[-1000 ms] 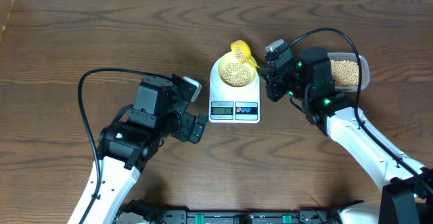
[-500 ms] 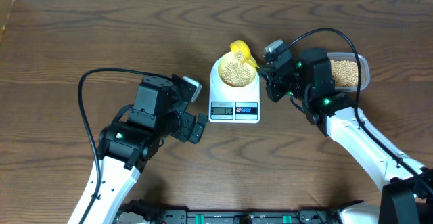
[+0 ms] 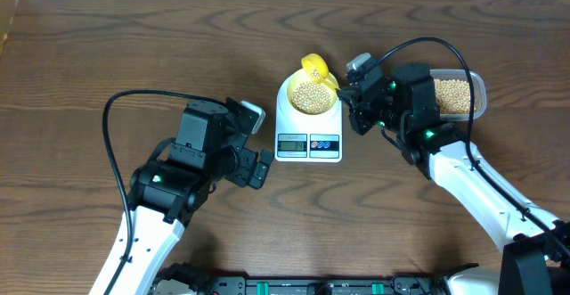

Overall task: Scoop item into bowl and weigh 50g on scale
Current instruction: 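Hold the tipped yellow scoop over the yellow bowl to empty it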

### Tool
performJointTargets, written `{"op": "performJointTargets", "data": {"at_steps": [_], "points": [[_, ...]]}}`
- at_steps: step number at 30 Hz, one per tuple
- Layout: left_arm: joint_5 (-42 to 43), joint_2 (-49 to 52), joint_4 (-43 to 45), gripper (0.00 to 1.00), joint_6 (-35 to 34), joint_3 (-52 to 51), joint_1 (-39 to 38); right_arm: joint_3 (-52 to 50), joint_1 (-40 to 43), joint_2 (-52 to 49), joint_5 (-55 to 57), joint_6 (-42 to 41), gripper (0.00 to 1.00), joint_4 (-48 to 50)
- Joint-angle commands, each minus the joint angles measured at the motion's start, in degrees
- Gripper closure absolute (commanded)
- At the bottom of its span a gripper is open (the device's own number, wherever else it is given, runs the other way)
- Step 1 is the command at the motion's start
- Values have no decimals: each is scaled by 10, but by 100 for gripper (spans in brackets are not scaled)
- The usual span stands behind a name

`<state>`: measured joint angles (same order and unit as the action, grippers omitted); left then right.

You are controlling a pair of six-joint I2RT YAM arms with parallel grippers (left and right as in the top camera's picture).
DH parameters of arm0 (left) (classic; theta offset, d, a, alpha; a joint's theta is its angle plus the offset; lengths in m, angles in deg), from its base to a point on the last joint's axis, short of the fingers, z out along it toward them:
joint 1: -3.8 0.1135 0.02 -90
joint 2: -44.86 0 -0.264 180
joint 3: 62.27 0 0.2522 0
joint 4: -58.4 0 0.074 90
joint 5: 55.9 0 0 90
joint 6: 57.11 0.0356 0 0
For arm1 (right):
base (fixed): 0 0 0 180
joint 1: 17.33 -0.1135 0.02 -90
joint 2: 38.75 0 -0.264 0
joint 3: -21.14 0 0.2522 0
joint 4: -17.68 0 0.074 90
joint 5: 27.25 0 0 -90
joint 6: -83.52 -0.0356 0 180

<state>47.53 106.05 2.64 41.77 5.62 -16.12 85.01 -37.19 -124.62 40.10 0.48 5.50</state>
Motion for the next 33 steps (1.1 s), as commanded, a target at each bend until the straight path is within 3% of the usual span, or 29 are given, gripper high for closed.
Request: {"op": "performJointTargets", "data": {"at_steps": [1, 26, 31, 33], "points": [[5, 2, 0, 2, 1, 1, 2, -2, -3, -4, 0, 8, 99, 4], [5, 2, 0, 2, 1, 1, 2, -2, -3, -4, 1, 9, 99, 3], [5, 2, 0, 2, 1, 1, 2, -2, -6, -4, 8, 118, 99, -14], [5, 2, 0, 2, 1, 1, 2, -2, -6, -4, 41, 124, 99, -16]]}}
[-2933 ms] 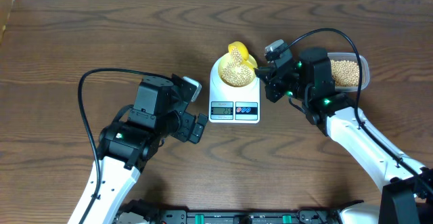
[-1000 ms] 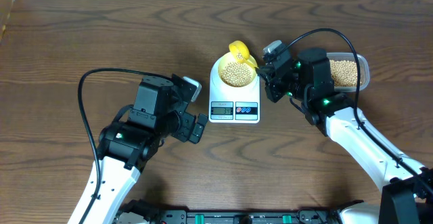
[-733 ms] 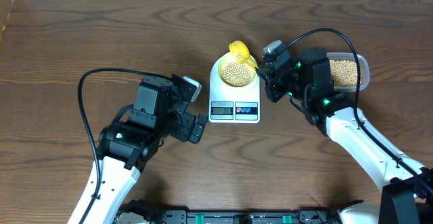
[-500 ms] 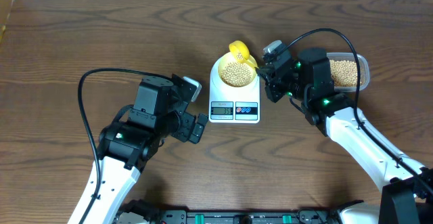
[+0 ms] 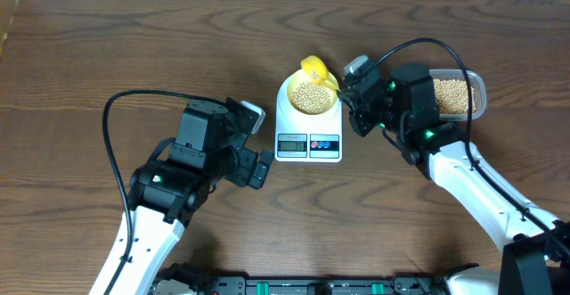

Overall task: Scoop item into bowl and weigh 50g on scale
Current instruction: 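Hold the tipped yellow scoop over the yellow bowl to empty it, then carry the empty scoop back to the soybean tub with the right gripper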

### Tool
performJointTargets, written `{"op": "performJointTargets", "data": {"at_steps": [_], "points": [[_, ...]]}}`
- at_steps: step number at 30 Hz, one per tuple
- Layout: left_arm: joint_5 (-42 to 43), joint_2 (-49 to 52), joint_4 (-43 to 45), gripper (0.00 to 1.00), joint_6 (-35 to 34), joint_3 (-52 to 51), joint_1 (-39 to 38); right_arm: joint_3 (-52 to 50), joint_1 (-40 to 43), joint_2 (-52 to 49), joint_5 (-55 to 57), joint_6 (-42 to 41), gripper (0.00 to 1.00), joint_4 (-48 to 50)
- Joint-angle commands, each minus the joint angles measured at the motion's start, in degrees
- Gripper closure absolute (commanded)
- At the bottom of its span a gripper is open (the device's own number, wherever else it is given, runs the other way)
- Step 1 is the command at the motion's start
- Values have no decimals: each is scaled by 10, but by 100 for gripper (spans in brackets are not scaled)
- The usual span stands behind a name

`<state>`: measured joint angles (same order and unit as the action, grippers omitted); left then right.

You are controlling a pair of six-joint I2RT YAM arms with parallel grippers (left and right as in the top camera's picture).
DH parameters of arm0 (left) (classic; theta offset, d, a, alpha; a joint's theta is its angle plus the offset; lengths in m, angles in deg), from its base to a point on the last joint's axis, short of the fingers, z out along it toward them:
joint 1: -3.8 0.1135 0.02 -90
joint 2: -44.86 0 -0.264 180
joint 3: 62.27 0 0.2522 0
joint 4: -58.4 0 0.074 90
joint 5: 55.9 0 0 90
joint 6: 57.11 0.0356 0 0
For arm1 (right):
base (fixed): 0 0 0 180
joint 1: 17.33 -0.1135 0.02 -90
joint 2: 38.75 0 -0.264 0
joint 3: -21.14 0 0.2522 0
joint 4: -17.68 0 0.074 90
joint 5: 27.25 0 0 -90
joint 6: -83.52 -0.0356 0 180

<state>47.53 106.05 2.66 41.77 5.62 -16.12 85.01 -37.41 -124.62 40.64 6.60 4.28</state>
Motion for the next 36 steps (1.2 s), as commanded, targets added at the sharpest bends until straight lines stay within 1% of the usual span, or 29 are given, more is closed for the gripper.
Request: {"op": "performJointTargets", "data": {"at_steps": [1, 7, 14, 16, 17, 19, 22, 26, 28, 29, 34, 36], "points": [[5, 2, 0, 2, 1, 1, 2, -2, -4, -4, 47, 63, 99, -5], [5, 2, 0, 2, 1, 1, 2, -2, -4, -4, 55, 109, 99, -5], [5, 2, 0, 2, 1, 1, 2, -1, -20, 2, 52, 109, 99, 5], [5, 2, 0, 2, 1, 1, 2, -1, -22, 9, 53, 75, 99, 22], [5, 2, 0, 2, 1, 1, 2, -1, -20, 19, 52, 12, 99, 44], [5, 2, 0, 2, 1, 1, 2, -1, -15, 29, 52, -62, 99, 60], [5, 2, 0, 2, 1, 1, 2, -1, -2, 44, 53, -137, 99, 63], [5, 2, 0, 2, 1, 1, 2, -1, 39, 74, 53, -201, 99, 60], [5, 2, 0, 2, 1, 1, 2, -1, 68, 89, 53, -219, 99, 52], [5, 2, 0, 2, 1, 1, 2, -1, 100, 103, 53, -225, 99, 32], [5, 2, 0, 2, 1, 1, 2, -1, 189, 125, 57, -230, 99, -58], [5, 2, 0, 2, 1, 1, 2, -1, 215, 126, 70, -263, 98, -88]]}}
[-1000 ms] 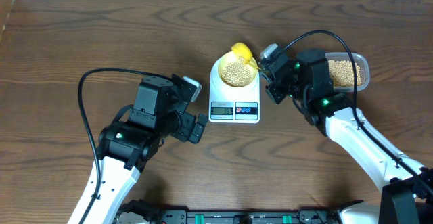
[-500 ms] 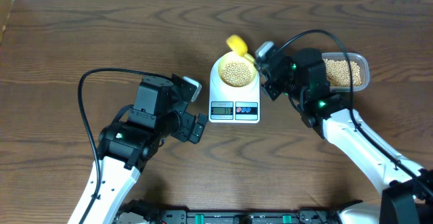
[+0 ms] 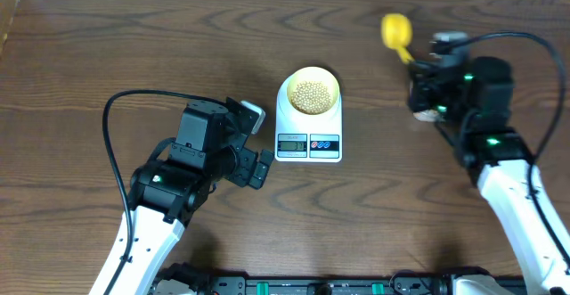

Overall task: Scoop item into bowl and weigh 50g on scale
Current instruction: 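Carry the empty scoop back to the soybean tub with the right gripper, then dip the scoop into the soybean tub and fill it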

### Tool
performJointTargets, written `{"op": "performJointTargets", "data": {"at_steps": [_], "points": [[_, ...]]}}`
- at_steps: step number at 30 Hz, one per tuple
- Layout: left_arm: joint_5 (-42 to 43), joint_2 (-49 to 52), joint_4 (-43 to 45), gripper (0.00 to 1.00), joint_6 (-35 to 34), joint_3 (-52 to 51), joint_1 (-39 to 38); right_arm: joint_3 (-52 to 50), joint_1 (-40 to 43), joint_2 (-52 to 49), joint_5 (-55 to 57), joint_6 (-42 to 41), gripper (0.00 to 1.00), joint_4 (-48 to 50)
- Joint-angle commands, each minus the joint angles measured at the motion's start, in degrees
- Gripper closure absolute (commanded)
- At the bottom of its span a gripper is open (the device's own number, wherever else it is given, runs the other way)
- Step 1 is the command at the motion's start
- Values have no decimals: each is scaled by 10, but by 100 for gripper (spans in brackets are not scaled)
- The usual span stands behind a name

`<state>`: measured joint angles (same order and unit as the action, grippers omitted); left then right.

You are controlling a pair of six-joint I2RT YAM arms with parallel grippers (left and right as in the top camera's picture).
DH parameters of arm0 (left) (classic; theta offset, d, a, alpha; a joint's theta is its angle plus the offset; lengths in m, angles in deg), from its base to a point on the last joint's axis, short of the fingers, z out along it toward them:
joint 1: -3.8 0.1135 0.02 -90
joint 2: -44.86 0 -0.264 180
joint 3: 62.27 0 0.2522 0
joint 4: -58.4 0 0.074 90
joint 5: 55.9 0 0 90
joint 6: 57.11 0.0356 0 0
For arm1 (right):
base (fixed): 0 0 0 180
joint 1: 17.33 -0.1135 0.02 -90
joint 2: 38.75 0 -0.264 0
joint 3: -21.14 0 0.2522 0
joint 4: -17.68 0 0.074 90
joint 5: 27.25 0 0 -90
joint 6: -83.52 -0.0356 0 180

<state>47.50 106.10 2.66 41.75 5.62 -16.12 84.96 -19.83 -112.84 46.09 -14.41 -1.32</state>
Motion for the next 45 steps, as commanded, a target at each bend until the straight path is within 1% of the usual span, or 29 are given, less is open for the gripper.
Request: {"op": "performJointTargets", "data": {"at_steps": [1, 3, 6, 13, 19, 23, 25, 28, 37, 45], "points": [[5, 1, 0, 2, 1, 1, 2, 0, 50, 8, 24, -74, 98, -47], [5, 1, 0, 2, 1, 1, 2, 0, 70, 8, 41, -111, 98, -80], [5, 1, 0, 2, 1, 1, 2, 0, 86, 8, 75, -117, 99, -130], [5, 1, 0, 2, 1, 1, 2, 0, 85, 7, 173, -39, 99, -187], [5, 1, 0, 2, 1, 1, 2, -1, 84, -9, 180, -38, 99, -199], [5, 1, 0, 2, 1, 1, 2, -2, 84, -41, 179, -38, 99, -198], [5, 1, 0, 2, 1, 1, 2, -2, 84, -57, 164, -38, 99, -198], [5, 1, 0, 2, 1, 1, 2, -2, 84, -77, 96, -38, 99, -189], [5, 1, 0, 2, 1, 1, 2, -2, 85, -78, -36, -43, 99, -188], [5, 1, 0, 2, 1, 1, 2, -2, 86, -70, -36, -54, 99, -190]]}}
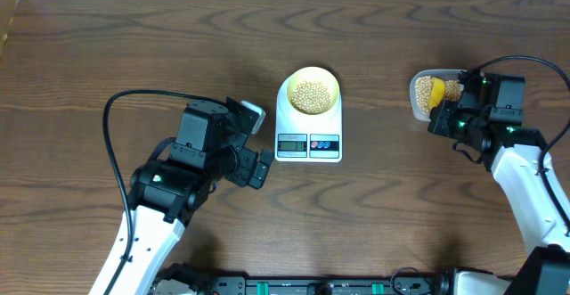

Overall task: Scoop item into bowl and weigh 50g on scale
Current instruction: 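Dip the scoop into the soybean tub and fill it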

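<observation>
A white scale (308,133) stands mid-table, and on it sits a yellow bowl (311,91) holding soybeans. To the right is a clear container (417,93) of soybeans, partly covered by my right arm. The yellow scoop (430,92) has its head down inside that container. My right gripper (445,110) is shut on the scoop's handle. My left gripper (259,168) rests left of the scale, open and holding nothing.
The scale's display (292,143) faces the front edge. The left arm's black cable (111,143) loops over the table at the left. Bare wooden table (178,36) lies behind and in front of the scale.
My right gripper, with the scoop, was raised over the far right of the table. Now it is lower and nearer, with the scoop head in the bean container. The left arm has not moved.
At first the scoop was tilted over the bowl's far right rim, held by my right gripper, and it stayed there a second later. Then it was away from the bowl, at the back right. Now it is in the container.
</observation>
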### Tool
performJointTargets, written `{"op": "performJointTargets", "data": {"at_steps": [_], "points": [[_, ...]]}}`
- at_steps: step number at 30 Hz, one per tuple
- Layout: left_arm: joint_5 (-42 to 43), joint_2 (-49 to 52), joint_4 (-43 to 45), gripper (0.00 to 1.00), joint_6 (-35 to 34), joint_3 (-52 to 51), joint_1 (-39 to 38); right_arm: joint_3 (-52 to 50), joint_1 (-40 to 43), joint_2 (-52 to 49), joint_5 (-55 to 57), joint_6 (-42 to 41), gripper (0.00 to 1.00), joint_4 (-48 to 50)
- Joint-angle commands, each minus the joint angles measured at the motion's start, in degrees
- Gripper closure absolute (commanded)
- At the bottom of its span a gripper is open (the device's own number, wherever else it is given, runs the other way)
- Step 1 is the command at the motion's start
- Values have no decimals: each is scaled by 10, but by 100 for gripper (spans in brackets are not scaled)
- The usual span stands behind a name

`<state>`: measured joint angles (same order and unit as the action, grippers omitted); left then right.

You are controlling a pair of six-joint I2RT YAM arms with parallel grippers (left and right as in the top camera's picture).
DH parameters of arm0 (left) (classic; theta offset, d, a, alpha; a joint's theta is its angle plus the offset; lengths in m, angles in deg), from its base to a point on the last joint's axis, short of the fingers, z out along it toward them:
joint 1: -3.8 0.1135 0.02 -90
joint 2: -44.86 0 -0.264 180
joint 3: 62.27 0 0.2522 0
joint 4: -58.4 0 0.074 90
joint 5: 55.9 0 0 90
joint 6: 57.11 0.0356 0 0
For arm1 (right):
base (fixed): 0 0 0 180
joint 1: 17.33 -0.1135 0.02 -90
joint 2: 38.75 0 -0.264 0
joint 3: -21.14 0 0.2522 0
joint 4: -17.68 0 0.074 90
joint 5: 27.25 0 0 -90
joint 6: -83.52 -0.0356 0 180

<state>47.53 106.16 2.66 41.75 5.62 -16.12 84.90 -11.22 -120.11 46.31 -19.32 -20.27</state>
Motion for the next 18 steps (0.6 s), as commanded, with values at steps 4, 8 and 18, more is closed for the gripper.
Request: {"op": "performJointTargets", "data": {"at_steps": [4, 8, 18], "points": [[5, 1, 0, 2, 1, 1, 2, -1, 8, 19, -38, -35, 99, -1], [5, 1, 0, 2, 1, 1, 2, -1, 31, 30, -58, -83, 99, -2], [5, 1, 0, 2, 1, 1, 2, -1, 103, 30, -153, -95, 99, -28]]}}
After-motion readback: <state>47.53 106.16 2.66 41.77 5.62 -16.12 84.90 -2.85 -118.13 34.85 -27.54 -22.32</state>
